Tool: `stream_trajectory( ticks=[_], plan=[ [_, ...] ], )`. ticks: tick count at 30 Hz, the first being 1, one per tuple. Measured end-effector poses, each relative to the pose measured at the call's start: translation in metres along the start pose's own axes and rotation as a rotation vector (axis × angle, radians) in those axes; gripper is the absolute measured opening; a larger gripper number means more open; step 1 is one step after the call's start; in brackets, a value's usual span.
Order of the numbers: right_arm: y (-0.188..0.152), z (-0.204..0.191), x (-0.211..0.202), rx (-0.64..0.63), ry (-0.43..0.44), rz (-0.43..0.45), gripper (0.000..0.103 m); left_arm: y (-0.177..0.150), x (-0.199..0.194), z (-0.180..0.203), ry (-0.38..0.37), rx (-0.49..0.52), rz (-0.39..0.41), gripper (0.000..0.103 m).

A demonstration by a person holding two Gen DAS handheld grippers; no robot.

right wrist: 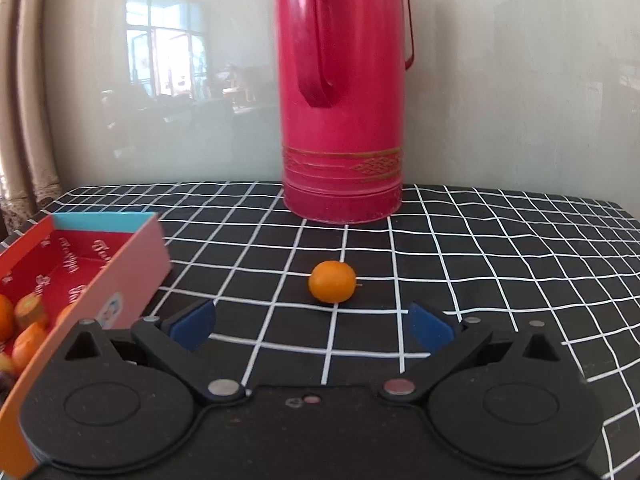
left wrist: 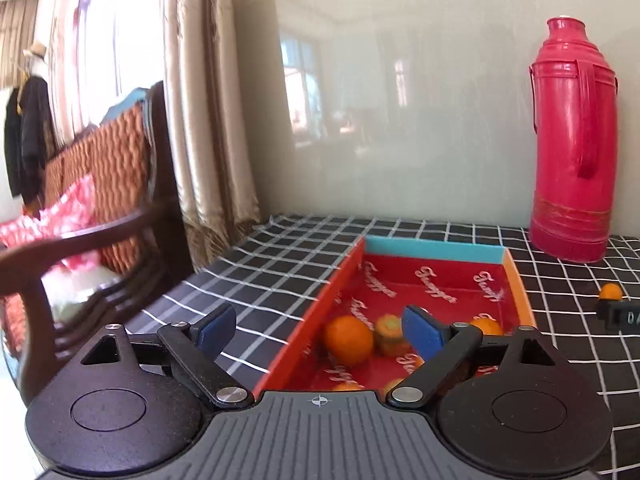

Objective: Organize fruits
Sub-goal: 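Carry the tangerine with the left gripper into the box and open, then grasp the last small tangerine with the right gripper, then carry the small tangerine with the right gripper into the box and release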

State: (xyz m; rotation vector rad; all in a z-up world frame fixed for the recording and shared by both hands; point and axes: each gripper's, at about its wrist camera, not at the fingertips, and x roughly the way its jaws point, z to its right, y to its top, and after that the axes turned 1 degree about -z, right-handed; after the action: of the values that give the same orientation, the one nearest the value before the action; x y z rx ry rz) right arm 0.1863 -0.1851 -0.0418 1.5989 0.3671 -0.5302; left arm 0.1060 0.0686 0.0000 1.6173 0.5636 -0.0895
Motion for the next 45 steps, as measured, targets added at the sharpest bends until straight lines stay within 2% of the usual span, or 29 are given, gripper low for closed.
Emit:
stream_trajectory(
  ticks=[4, 9, 13, 14, 15, 18, 23, 26, 32, 37, 41, 45],
  plan=[
    [0.007, 0.004, 0.018, 0.006, -0.004, -0.025, 0.094, 0.001, 0.001, -0.009, 0.013, -0.008, 0.007, 0.091],
    [0.015, 0.009, 0.042, 0.006, -0.011, -0.058, 0.076, 0.002, 0.005, -0.025, 0.021, -0.079, -0.011, 0.091],
    [0.014, 0.012, 0.051, 0.026, -0.009, -0.086, 0.065, 0.0, 0.005, -0.031, 0.027, -0.094, -0.017, 0.091],
    [0.014, 0.012, 0.051, 0.026, -0.004, -0.075, 0.058, 0.0, 0.005, -0.032, 0.029, -0.095, -0.016, 0.091],
    [0.015, 0.012, 0.052, 0.023, 0.004, -0.079, 0.046, 0.0, 0.005, -0.033, 0.031, -0.095, -0.015, 0.092],
    [0.014, 0.01, 0.05, 0.001, -0.016, -0.076, 0.031, 0.0, 0.006, -0.037, 0.036, -0.106, -0.021, 0.092],
    [0.014, 0.008, 0.042, -0.002, 0.019, -0.057, 0.031, -0.001, 0.008, -0.047, 0.048, -0.146, -0.037, 0.092],
    [0.015, -0.003, 0.028, -0.013, 0.081, -0.028, 0.031, -0.001, 0.01, -0.054, 0.059, -0.172, -0.043, 0.092],
    [0.017, -0.039, -0.02, -0.07, 0.288, 0.061, 0.031, -0.004, 0.013, -0.067, 0.081, -0.212, -0.071, 0.093],
    [0.017, -0.071, -0.042, -0.156, 0.428, 0.082, 0.031, -0.007, 0.013, -0.074, 0.108, -0.21, -0.079, 0.093],
    [0.01, -0.088, -0.05, -0.21, 0.47, 0.065, 0.031, -0.011, 0.011, -0.08, 0.125, -0.195, -0.079, 0.093],
    [0.003, -0.096, -0.055, -0.243, 0.467, 0.054, 0.034, -0.012, 0.011, -0.086, 0.133, -0.202, -0.087, 0.093]
  ],
)
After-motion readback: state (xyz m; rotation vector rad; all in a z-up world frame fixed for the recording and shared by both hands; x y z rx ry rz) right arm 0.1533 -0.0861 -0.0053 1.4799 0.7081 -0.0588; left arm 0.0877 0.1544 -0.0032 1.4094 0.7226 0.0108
